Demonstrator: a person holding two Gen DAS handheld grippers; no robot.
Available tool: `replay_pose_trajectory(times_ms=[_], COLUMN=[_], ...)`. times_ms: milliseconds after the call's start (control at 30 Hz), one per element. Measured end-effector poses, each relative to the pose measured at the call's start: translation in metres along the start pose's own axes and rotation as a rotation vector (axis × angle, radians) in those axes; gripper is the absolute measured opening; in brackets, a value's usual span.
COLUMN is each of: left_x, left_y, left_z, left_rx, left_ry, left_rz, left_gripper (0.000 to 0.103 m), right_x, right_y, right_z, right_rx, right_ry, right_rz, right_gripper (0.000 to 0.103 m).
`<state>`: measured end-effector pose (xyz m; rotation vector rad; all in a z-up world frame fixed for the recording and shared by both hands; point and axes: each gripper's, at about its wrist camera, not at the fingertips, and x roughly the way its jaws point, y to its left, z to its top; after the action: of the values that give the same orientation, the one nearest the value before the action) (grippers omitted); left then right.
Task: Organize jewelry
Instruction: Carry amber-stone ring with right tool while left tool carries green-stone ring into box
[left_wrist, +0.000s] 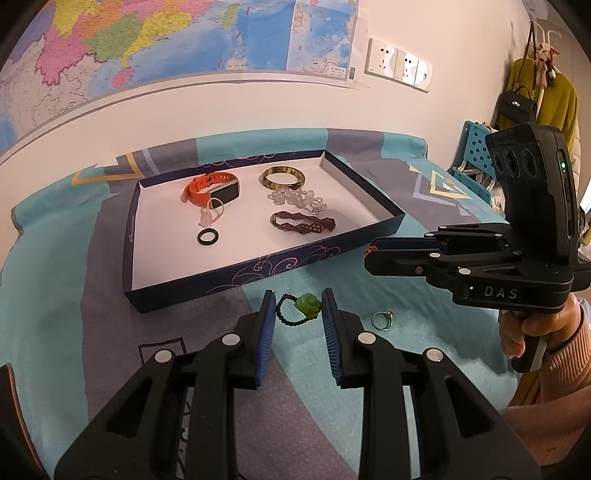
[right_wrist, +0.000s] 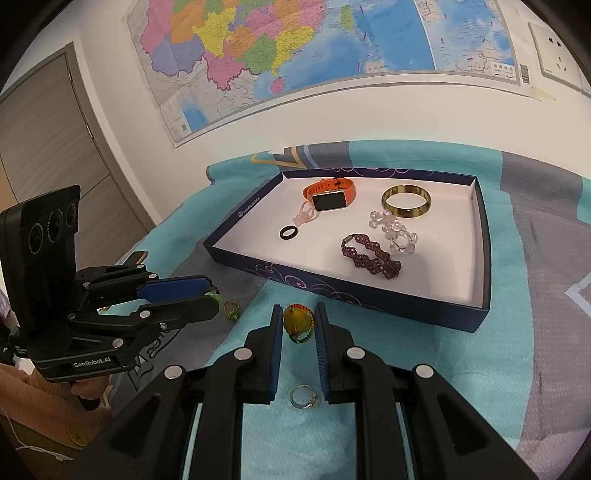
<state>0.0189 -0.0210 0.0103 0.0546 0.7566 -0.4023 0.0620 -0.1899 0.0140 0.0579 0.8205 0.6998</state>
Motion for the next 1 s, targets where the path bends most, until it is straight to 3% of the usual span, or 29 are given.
replay_pose_trajectory(times_ms=[1000], left_x=[-0.002], left_y=[0.007], left_z=[0.013], left_rx=[-0.004], left_ry=[-0.034], left_rz=[0.017], left_gripper=[0.026], right_x=[0.001], right_y=[0.002], right_z=[0.015], right_rx=[-0.019], right_ry=[-0.022], right_rz=[-0.002], right_gripper=[0.015])
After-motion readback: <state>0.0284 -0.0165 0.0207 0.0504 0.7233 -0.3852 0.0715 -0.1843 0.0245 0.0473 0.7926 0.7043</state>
